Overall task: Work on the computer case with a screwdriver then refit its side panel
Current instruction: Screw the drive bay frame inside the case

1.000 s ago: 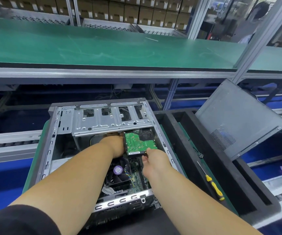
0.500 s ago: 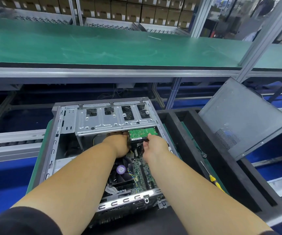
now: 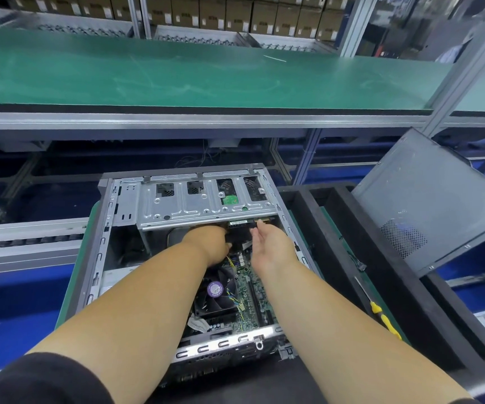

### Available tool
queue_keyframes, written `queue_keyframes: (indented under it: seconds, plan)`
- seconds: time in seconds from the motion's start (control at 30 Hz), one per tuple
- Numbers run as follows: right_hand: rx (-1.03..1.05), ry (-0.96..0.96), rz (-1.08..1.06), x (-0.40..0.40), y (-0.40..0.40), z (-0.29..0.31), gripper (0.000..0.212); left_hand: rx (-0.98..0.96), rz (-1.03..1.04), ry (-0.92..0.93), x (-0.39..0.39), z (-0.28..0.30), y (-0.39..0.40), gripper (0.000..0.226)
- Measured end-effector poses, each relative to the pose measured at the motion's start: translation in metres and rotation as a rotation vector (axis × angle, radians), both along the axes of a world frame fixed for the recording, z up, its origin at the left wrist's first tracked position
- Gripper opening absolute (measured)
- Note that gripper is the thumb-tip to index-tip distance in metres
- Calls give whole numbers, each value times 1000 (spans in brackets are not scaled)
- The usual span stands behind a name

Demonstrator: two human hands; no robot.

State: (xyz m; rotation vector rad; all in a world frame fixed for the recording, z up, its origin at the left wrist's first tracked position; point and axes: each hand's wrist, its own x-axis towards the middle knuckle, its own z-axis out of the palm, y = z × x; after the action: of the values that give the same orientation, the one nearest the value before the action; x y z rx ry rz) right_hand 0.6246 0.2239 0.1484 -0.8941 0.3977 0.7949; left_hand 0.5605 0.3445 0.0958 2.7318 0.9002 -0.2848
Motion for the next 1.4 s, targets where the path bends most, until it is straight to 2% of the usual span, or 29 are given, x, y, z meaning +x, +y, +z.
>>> queue_keyframes:
  seconds: [0.4,0.67,0.73,0.8,0.9,1.0,1.2,1.4]
  plan:
    - [-26,-43,67,0,-6,2,34,-8,-35,61,-5,13,-5,42]
    - [-130,-51,274,-4,-10,9,44,-61,-2,280,-15,44,-30,90]
    - [-143,-54,356,-7,-15,16,45,-90,2,285,-23,57,-35,94]
    - [-131,-74,418,-8,-21,23,40,-103,-26,277,-33,71,-38,86]
    - [-82,-111,476,-5,-32,38,33,-87,-74,190,-45,89,-45,53]
    - [-42,-193,442,3,-44,54,28,-111,-33,-3,-50,101,-55,36]
    - [-51,-430,389,42,-83,71,17,-294,77,-437,-41,111,-87,36]
    - [-140,-463,413,101,-132,54,25,-370,93,-585,-12,114,-131,41]
